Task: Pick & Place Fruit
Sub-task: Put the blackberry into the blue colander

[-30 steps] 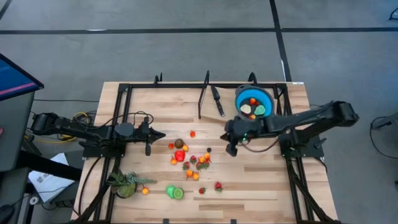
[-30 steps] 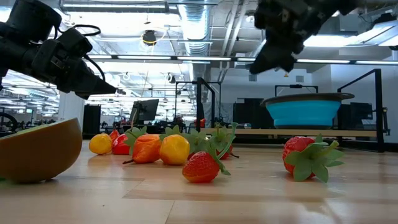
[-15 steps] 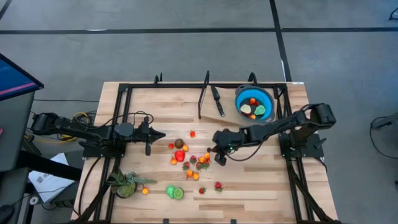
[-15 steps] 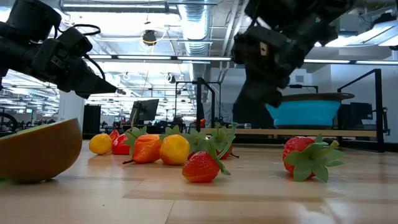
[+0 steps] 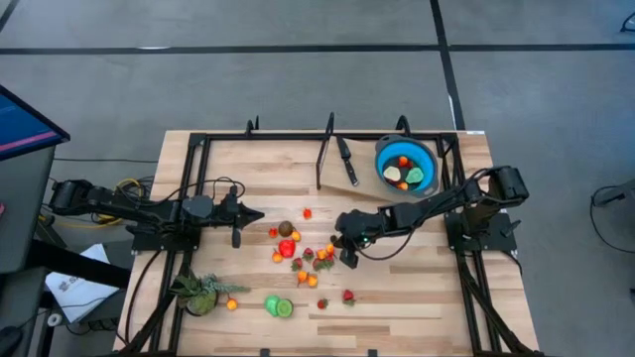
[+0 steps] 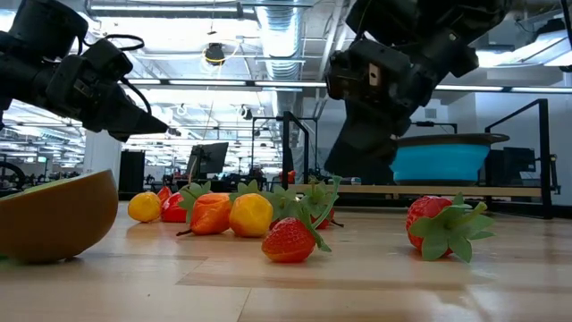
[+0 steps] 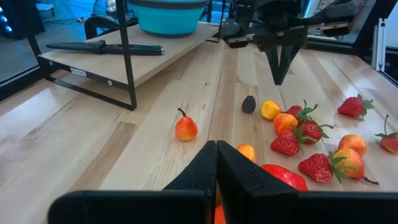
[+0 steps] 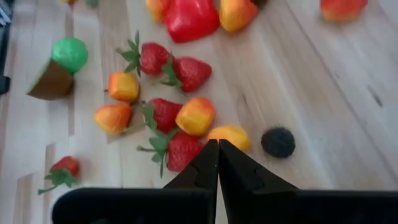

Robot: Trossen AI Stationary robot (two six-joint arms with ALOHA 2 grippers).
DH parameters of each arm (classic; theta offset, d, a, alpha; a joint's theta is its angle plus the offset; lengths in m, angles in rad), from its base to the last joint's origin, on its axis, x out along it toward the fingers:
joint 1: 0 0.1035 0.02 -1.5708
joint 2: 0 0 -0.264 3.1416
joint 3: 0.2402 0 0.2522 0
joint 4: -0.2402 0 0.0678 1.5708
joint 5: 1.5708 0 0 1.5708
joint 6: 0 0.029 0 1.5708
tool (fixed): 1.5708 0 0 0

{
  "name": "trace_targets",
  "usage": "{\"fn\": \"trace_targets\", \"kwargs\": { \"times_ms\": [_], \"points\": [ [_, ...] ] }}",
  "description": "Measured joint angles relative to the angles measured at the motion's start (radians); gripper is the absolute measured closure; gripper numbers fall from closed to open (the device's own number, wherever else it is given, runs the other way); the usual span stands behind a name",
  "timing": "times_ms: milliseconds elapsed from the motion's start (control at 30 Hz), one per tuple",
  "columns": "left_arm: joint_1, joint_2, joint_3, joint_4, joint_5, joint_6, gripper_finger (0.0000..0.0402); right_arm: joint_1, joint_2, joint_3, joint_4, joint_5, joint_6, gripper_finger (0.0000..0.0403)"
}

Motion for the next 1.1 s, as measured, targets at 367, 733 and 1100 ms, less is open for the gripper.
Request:
{"fn": "trace_targets", "kwargs": {
  "times_ms": [367, 733, 1100],
  "points": [
    [0.000, 0.000, 0.000, 0.005, 0.000, 0.011, 0.0401, -0.042, 0.000, 0.010, 0.030, 0.006, -0.112, 0.0302],
    [0.000, 0.000, 0.000, 0.006, 0.000, 0.011, 0.0401, -0.053, 0.000, 0.010, 0.029, 0.060, -0.155, 0.0230],
    [0.000, 0.000, 0.000, 0.009, 0.000, 0.011, 0.0401, -0.066, 0.000, 0.010, 0.011, 0.090, -0.162, 0.0236]
  ]
}}
